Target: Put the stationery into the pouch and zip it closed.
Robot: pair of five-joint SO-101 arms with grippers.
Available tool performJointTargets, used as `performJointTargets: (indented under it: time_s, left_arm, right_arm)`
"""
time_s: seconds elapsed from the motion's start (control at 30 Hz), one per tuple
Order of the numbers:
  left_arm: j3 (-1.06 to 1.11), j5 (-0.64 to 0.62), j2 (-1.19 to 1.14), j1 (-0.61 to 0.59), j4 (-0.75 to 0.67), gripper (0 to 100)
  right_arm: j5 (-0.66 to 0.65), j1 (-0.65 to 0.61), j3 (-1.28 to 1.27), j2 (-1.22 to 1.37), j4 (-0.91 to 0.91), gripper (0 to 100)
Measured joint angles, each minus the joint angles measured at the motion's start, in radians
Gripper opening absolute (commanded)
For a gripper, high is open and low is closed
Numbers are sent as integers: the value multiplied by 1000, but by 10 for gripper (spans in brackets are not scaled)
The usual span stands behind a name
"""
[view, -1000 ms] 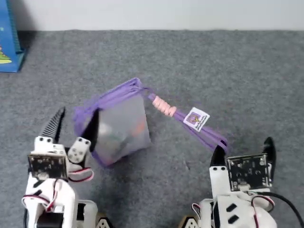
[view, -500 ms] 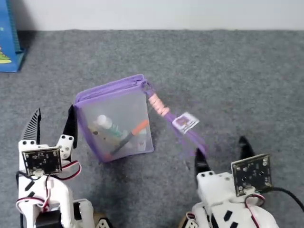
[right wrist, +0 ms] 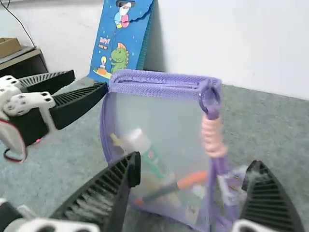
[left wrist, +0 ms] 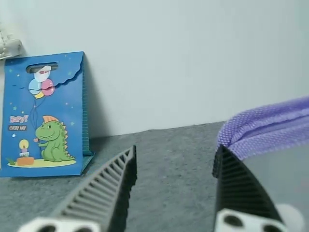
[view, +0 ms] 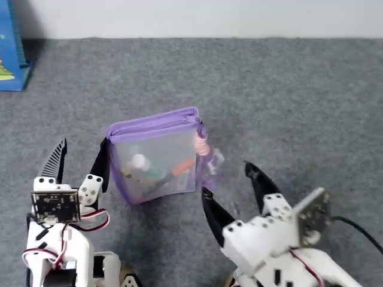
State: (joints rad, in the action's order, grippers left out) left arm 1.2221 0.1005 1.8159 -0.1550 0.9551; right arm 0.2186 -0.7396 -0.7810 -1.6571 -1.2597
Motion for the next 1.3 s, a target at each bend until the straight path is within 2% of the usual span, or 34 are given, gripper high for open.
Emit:
performJointTargets:
  time_s: [0.23, 0.47, 0.57, 0.7, 0.93, 1.1, 1.23, 1.3]
  left_arm:
    - [98, -9, 2, 5, -97, 257]
    - [195, 46, 0, 8, -86, 215]
    - [273, 95, -6, 21, -48, 208]
    - [288, 107, -8, 28, -46, 205]
    - [258, 107, -9, 37, 15, 198]
    - [199, 101, -9, 34, 114, 108]
    - [195, 101, -9, 35, 155, 10]
    - [193, 103, -9, 35, 158, 14]
  right_arm:
    - [0, 0, -192, 2, 180, 335]
    - [0, 0, -330, 3, 215, 334]
    - [-25, 3, -365, 3, 215, 262]
    - [-68, 101, -367, 23, 215, 121]
    - [-103, 242, -319, 281, 215, 147]
    - [-104, 285, -287, 430, 215, 143]
    - [-104, 353, -285, 453, 215, 36]
    - [-106, 390, -285, 451, 215, 8]
